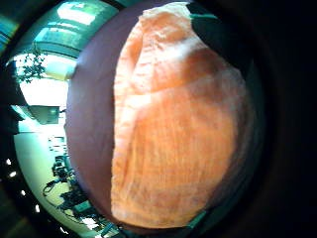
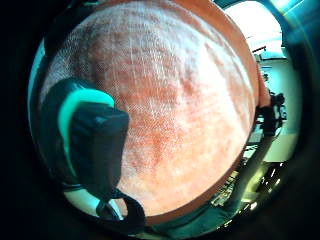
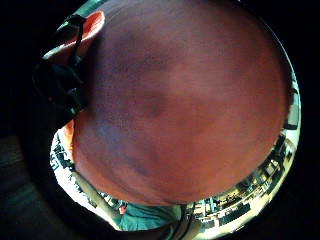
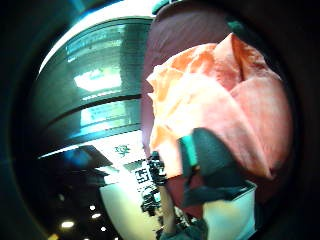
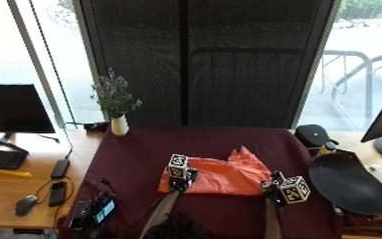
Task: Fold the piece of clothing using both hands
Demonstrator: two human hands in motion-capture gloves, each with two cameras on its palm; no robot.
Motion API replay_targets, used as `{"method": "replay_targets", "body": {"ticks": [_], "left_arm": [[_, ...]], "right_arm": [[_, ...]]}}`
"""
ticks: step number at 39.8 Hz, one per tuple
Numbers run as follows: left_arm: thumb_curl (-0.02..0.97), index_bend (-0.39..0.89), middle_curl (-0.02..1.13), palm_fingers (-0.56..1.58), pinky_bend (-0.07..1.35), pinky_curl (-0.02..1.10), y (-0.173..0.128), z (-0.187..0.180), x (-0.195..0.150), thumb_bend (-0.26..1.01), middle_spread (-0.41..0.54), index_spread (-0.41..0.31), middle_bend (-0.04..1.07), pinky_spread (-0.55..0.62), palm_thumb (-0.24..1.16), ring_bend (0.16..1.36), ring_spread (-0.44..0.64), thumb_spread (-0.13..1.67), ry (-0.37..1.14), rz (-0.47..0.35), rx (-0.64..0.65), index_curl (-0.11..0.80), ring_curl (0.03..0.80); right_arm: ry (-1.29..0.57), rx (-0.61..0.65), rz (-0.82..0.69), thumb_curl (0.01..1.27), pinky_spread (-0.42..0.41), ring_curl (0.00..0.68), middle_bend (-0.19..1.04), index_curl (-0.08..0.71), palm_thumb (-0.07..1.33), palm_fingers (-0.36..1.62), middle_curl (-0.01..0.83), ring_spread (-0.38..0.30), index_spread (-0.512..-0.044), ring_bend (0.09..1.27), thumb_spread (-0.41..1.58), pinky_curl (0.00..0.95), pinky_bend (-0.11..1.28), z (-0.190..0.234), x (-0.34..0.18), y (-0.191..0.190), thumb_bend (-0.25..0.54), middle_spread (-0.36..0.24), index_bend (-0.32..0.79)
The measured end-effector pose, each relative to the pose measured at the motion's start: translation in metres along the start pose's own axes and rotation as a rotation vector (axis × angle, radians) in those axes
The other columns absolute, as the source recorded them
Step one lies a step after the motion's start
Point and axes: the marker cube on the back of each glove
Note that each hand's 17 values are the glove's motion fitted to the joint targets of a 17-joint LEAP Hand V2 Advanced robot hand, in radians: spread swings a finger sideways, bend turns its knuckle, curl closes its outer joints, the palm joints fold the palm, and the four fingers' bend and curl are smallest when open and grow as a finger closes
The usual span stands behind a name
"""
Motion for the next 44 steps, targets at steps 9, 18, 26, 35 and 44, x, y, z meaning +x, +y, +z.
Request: {"method": "replay_targets", "body": {"ticks": [9, 18, 26, 35, 44], "left_arm": [[0.152, 0.19, 0.42, 0.39, 0.38, 0.27, 0.005, -0.001, 0.001, -0.02, -0.018, -0.131, 0.17, 0.32, 0.06, 0.47, 0.14, 1.42, 0.032, 0.007, -0.057, 0.393, 0.353], [0.164, 0.17, 0.41, 0.42, 0.35, 0.27, 0.011, -0.043, -0.022, 0.00, -0.016, -0.131, 0.18, 0.34, 0.06, 0.47, 0.16, 1.42, 0.036, -0.055, -0.069, 0.404, 0.347], [0.192, 0.15, 0.41, 0.43, 0.32, 0.28, 0.024, -0.104, -0.050, 0.03, -0.022, -0.122, 0.19, 0.36, 0.15, 0.49, 0.14, 1.43, 0.166, -0.082, -0.014, 0.398, 0.349], [0.219, 0.15, 0.42, 0.49, 0.29, 0.28, 0.004, -0.121, -0.111, 0.06, -0.041, -0.125, 0.21, 0.36, 0.24, 0.49, 0.12, 1.45, 0.217, -0.149, 0.241, 0.388, 0.346], [0.244, 0.15, 0.43, 0.53, 0.26, 0.29, 0.053, -0.140, -0.134, 0.10, -0.055, -0.134, 0.22, 0.35, 0.34, 0.47, 0.11, 1.48, 0.041, -0.343, 0.110, 0.382, 0.343]], "right_arm": [[-0.101, 0.072, -0.029, 0.39, -0.209, 0.422, 0.14, 0.182, 0.85, 0.94, 0.316, -0.160, -0.281, 0.79, 1.16, 0.396, 0.86, -0.004, -0.028, 0.011, 0.216, -0.004, 0.16], [-0.179, 0.413, -0.194, 0.47, -0.294, 0.421, 0.15, 0.216, 1.00, 0.97, 0.324, -0.231, -0.274, 0.73, 0.91, 0.385, 0.79, 0.001, -0.092, -0.006, 0.184, -0.081, 0.09], [-0.247, 0.428, -0.447, 0.53, -0.318, 0.422, 0.15, 0.193, 1.05, 0.95, 0.328, -0.255, -0.275, 0.71, 0.74, 0.379, 0.79, 0.028, -0.182, 0.032, 0.118, -0.116, 0.05], [-0.055, 0.217, -0.685, 0.58, -0.329, 0.429, 0.14, 0.160, 1.07, 0.93, 0.331, -0.268, -0.281, 0.71, 0.60, 0.377, 0.80, 0.114, -0.258, 0.120, 0.045, -0.161, 0.04], [0.070, 0.195, -1.004, 0.62, -0.337, 0.422, 0.13, 0.189, 1.10, 0.98, 0.315, -0.277, -0.291, 0.67, 0.54, 0.369, 0.77, 0.203, -0.290, 0.168, -0.010, -0.198, 0.10]]}}
